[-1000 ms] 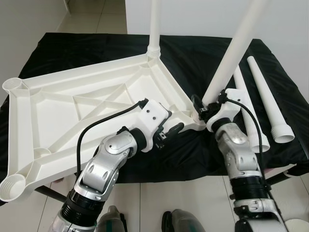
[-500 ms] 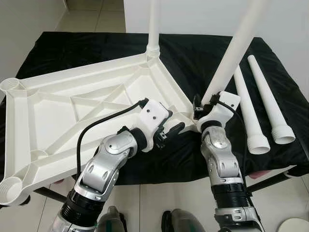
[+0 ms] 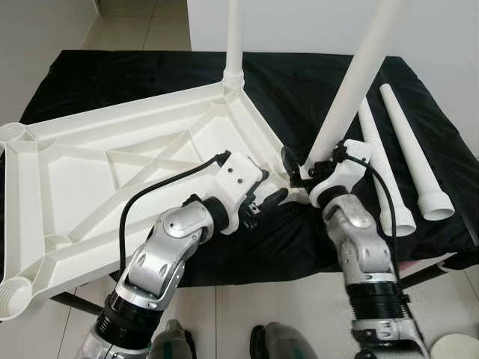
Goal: Building children table
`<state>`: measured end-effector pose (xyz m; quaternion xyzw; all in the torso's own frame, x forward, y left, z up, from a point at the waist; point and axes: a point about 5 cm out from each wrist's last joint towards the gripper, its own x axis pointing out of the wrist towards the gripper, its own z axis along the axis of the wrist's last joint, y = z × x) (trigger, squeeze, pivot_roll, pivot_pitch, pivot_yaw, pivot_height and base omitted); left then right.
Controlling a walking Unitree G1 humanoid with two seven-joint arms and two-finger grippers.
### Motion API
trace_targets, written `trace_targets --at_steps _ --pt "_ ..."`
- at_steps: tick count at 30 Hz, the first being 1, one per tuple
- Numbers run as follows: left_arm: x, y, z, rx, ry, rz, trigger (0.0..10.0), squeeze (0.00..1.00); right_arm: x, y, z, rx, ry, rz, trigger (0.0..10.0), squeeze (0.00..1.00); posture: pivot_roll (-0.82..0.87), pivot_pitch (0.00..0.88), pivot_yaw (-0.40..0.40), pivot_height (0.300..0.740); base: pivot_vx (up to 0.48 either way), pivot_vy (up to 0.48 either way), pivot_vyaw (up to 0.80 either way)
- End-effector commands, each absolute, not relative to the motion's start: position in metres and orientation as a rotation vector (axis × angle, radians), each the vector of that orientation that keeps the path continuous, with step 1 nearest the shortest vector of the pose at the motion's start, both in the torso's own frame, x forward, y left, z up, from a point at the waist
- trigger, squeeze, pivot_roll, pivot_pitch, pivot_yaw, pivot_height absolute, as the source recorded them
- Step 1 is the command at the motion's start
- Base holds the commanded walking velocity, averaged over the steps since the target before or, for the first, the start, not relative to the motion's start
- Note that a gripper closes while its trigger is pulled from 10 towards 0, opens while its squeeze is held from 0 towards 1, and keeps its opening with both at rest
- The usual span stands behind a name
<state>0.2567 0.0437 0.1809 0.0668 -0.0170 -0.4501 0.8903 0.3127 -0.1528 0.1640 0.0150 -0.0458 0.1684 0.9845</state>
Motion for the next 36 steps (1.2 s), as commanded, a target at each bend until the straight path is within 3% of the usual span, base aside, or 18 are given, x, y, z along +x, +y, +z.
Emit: trace_targets --at_steps 1,8,19,20,21,22,23,34,35,36 --pt "0.257 0.044 0.181 0.145 -0.035 -0.923 10.0 0.00 0.313 -0.150 0.163 0.033 -0.089 0.384 10.0 0.00 -0.12 0.027 -0.023 0.740 0.000 0.000 0.00" --pt "0.258 0.044 0.182 0.151 -0.040 -0.926 10.0 0.00 0.313 -0.164 0.158 -0.046 -0.052 0.588 10.0 0.00 -0.12 0.009 -0.017 0.740 0.000 0.000 0.00" --pt "0.259 0.043 0.184 0.157 -0.047 -0.933 10.0 0.00 0.322 -0.176 0.149 -0.109 -0.007 0.669 10.0 0.00 -0.11 0.000 -0.016 0.740 0.000 0.000 0.00" --pt "0.259 0.043 0.184 0.157 -0.048 -0.933 10.0 0.00 0.323 -0.178 0.148 -0.111 -0.003 0.676 9.2 0.00 -0.11 0.000 -0.016 0.740 0.000 0.000 0.00" --pt "0.259 0.043 0.184 0.157 -0.049 -0.935 10.0 0.00 0.324 -0.181 0.147 -0.116 0.001 0.681 2.0 0.00 -0.11 0.000 -0.016 0.740 0.000 0.000 0.00" --pt "0.259 0.043 0.184 0.157 -0.049 -0.935 10.0 0.00 0.324 -0.181 0.147 -0.116 0.001 0.681 2.0 0.00 -0.11 0.000 -0.016 0.740 0.000 0.000 0.00" --pt "0.258 0.042 0.184 0.158 -0.049 -0.936 10.0 0.00 0.324 -0.183 0.145 -0.118 0.009 0.684 0.0 0.00 -0.11 0.000 -0.017 0.740 0.000 0.000 0.00" --pt "0.256 0.040 0.183 0.152 -0.047 -0.945 10.0 0.00 0.321 -0.189 0.144 -0.102 0.003 0.683 0.0 0.00 -0.12 0.001 -0.019 0.740 0.000 0.000 0.00" --pt "0.256 0.040 0.183 0.152 -0.047 -0.945 10.0 0.00 0.320 -0.187 0.145 -0.099 -0.001 0.678 0.7 0.00 -0.12 0.011 -0.022 0.740 0.000 0.000 0.00" --pt "0.256 0.040 0.184 0.152 -0.047 -0.945 10.0 0.00 0.320 -0.187 0.145 -0.097 -0.005 0.675 0.7 0.00 -0.12 0.011 -0.022 0.740 0.000 0.000 0.00"
